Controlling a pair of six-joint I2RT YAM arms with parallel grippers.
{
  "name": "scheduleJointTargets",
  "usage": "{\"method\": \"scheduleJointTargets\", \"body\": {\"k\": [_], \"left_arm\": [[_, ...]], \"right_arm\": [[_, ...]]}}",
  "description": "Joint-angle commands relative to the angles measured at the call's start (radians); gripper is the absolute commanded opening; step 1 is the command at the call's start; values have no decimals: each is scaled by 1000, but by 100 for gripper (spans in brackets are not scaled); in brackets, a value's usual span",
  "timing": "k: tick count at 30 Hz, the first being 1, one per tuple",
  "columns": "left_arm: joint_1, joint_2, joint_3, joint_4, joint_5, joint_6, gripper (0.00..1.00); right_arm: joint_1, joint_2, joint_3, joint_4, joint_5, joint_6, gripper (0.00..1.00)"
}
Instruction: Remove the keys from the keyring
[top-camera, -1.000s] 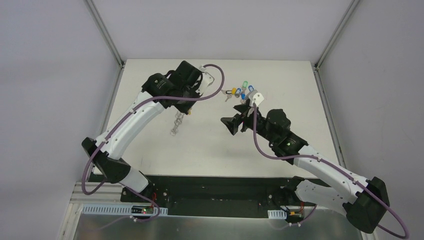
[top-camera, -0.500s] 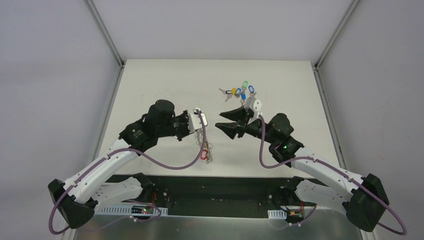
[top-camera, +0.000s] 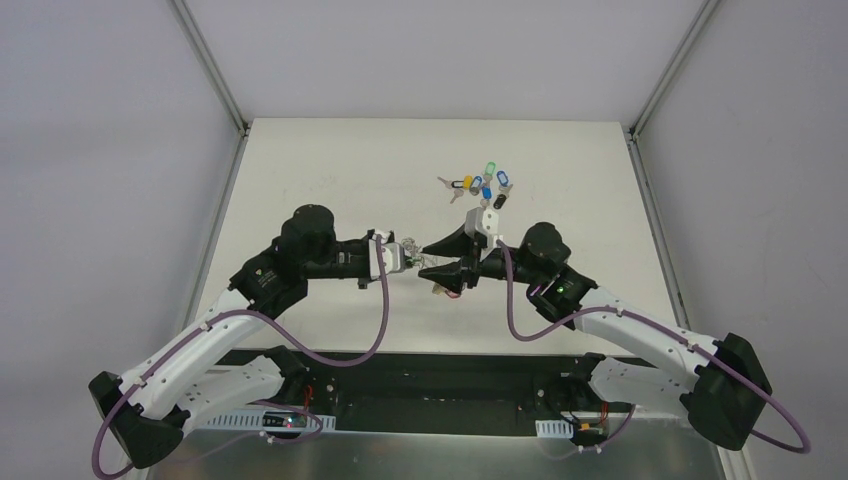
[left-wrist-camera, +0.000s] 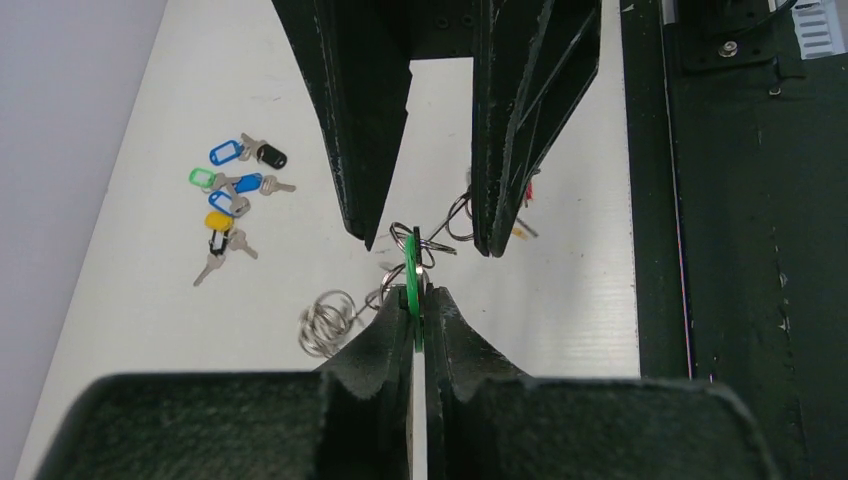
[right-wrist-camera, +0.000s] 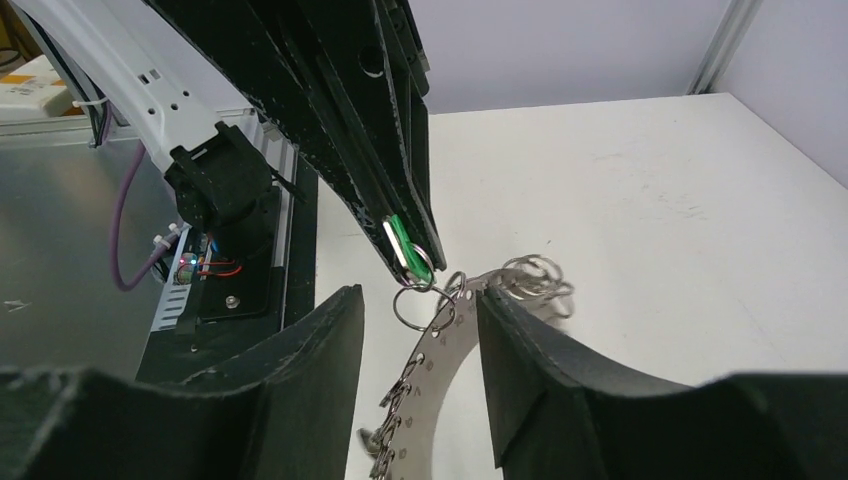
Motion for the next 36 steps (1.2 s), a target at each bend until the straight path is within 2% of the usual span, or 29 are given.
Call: {"method": "scheduleJointTargets", "body": {"k": [1, 4, 7, 12, 18, 24, 36], "left_arm": [[-7, -21, -1, 107, 72, -12, 0], [-7, -20, -1, 116, 82, -25, 0], [-7, -21, -5, 129, 86, -29, 0], [-7, -48, -15, 148, 74, -33, 0], [-7, -65, -30, 170, 44, -41, 0], [0, -55, -12, 202, -5, -141, 0], [7, -98, -46, 217, -30, -92, 0]], "right_arm": [[2, -23, 22, 27, -25, -62, 49], [3, -3, 30, 27, -48, -58, 46], [3, 30, 50, 31, -90, -37, 35], [8, 61, 71, 38, -123, -9, 31], [10, 55, 68, 30, -136, -2, 0], [9, 30, 67, -13, -115, -20, 0], [-24, -45, 52, -42, -37, 22, 0]]}}
